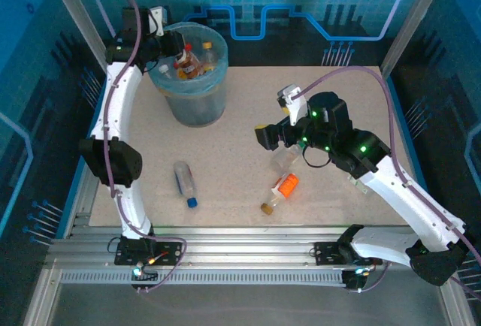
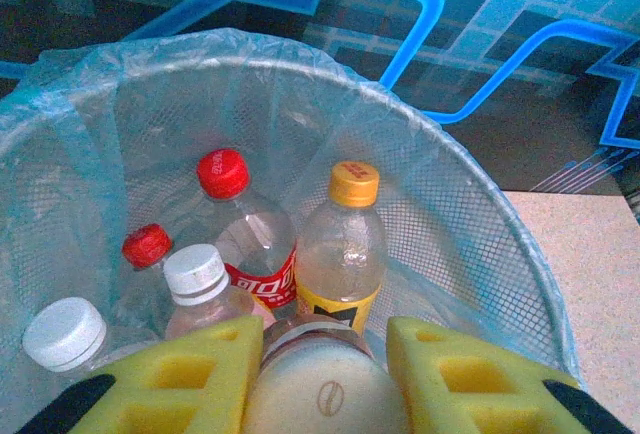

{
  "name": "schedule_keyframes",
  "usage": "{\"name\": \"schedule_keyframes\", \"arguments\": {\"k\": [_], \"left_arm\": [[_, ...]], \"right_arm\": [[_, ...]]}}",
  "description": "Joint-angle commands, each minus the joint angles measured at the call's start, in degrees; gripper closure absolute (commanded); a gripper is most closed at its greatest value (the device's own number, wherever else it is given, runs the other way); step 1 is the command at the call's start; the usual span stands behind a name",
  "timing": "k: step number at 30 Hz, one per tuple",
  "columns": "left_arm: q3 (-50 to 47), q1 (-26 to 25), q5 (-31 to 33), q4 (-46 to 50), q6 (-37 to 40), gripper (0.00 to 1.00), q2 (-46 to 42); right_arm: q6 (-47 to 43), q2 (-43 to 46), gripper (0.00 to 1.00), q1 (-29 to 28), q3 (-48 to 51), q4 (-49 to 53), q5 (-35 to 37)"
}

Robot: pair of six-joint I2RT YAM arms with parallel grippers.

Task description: Put the plastic bottles in the bin

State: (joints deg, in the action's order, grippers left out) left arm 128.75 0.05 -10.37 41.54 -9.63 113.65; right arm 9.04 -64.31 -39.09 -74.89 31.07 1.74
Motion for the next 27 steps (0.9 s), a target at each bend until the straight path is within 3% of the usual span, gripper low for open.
{"name": "schedule_keyframes", "arguments": {"k": [1, 20, 27], "left_arm": [[1.84, 0.28, -0.97, 3.17, 2.67, 1.00, 1.47], [6.39, -4.02, -5.32, 3.92, 2.93, 1.00, 5.14], [3.22, -4.77, -3.23, 4.65, 5.19, 1.00, 6.45]], "right_arm": [[0.11, -0.54, 0.00, -0.92, -0.84, 0.91, 0.41], [0.45, -2.77, 0.00, -1.16, -1.61, 1.10, 0.02], [0.10, -3.88, 0.00, -1.15, -1.95, 1.93, -1.29]]}}
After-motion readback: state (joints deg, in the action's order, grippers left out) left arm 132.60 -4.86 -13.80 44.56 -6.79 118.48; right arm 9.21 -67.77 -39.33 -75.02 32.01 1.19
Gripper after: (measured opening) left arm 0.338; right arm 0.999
